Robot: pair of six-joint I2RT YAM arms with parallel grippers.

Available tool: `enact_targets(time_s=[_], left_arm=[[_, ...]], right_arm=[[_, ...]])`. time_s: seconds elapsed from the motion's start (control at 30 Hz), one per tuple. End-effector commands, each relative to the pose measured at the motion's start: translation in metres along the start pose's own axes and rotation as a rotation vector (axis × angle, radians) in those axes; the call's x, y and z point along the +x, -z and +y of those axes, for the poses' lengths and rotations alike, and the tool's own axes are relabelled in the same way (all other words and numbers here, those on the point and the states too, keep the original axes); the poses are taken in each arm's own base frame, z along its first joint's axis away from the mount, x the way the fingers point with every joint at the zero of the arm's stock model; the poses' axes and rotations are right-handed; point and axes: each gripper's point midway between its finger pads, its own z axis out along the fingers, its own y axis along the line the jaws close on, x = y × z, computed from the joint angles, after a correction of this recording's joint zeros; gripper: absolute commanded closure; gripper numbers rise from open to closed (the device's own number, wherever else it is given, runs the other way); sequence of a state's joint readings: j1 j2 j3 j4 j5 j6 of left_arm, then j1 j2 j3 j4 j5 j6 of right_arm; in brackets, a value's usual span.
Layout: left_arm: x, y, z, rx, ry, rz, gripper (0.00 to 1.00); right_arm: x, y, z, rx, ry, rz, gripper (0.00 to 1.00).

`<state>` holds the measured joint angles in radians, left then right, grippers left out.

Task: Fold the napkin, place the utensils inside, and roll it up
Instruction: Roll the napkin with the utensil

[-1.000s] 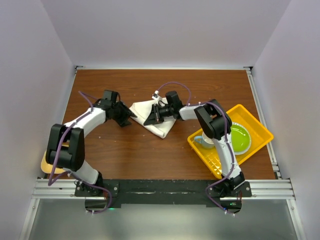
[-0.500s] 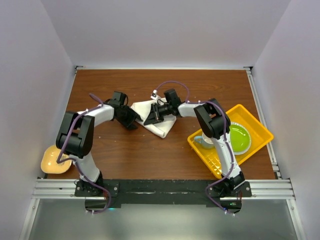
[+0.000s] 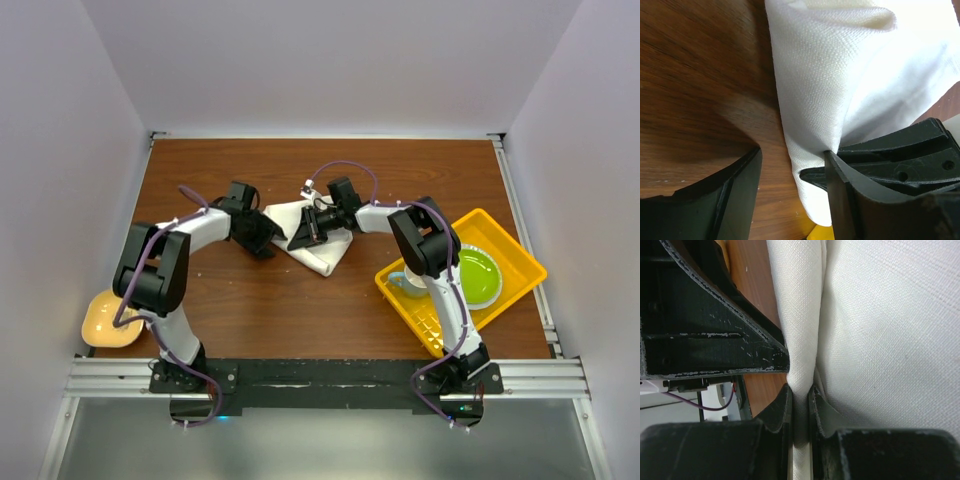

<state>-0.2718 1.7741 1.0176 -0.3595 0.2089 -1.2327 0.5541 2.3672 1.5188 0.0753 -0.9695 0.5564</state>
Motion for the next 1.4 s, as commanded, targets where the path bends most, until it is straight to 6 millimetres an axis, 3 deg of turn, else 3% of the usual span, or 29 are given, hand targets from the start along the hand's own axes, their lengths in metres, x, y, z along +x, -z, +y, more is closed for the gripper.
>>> enact_targets(time_s=[0.0, 0.23, 0.33, 0.37, 0.47, 0.6, 0.63, 0.7, 0.73, 0.8, 0.83, 0.87, 0.9, 1.13, 1.37], left_arm=[[-0.014, -0.009, -0.014, -0.020, 0.005, -0.052, 0.42], [-0.007, -0.029, 0.013, -0.167, 0.029, -0.044, 0.46], [-0.004, -0.034, 0.030, -0.213, 0.048, -0.044, 0.52], [-0.003, -0.035, 0.032, -0.213, 0.057, -0.044, 0.64], [0.000, -0.037, 0.039, -0.226, 0.053, -0.029, 0.82], [0.004, -0.031, 0.031, -0.214, 0.027, -0.004, 0.95], [0.005, -0.029, 0.030, -0.214, 0.022, 0.002, 0.98], [0.007, -0.025, 0.028, -0.213, 0.020, 0.018, 1.00], [0.011, -0.023, 0.028, -0.212, 0.021, 0.037, 1.00], [0.014, -0.020, 0.025, -0.203, 0.020, 0.055, 1.00], [0.015, -0.019, 0.026, -0.206, 0.019, 0.060, 1.00], [0.015, -0.019, 0.026, -0.205, 0.019, 0.065, 1.00], [0.017, -0.019, 0.026, -0.207, 0.017, 0.073, 1.00], [0.025, -0.020, 0.031, -0.218, 0.015, 0.122, 1.00], [0.029, -0.019, 0.037, -0.225, 0.016, 0.143, 1.00]], right_arm=[[0.057, -0.009, -0.072, 0.217, -0.163, 0.099, 1.00], [0.050, -0.006, -0.068, 0.229, -0.142, 0.096, 1.00], [0.047, -0.004, -0.066, 0.235, -0.127, 0.098, 1.00], [0.047, -0.004, -0.065, 0.238, -0.119, 0.101, 1.00], [0.043, 0.001, -0.062, 0.267, -0.078, 0.108, 0.94], [0.029, 0.017, -0.045, 0.335, 0.050, 0.099, 0.64], [0.023, 0.023, -0.029, 0.354, 0.098, 0.088, 0.58], [0.010, 0.032, -0.019, 0.427, 0.208, 0.063, 0.48], [0.009, 0.036, 0.001, 0.441, 0.264, 0.060, 0.41], [0.005, 0.042, 0.005, 0.529, 0.384, 0.048, 0.35], [0.008, 0.035, 0.016, 0.542, 0.448, 0.051, 0.31], [-0.002, 0.043, 0.020, 0.619, 0.512, 0.006, 0.29], [0.005, 0.034, 0.025, 0.639, 0.590, 0.010, 0.27], [0.002, 0.028, 0.025, 0.906, 0.832, -0.063, 0.25], [-0.013, 0.022, 0.014, 1.070, 0.940, -0.065, 0.35]])
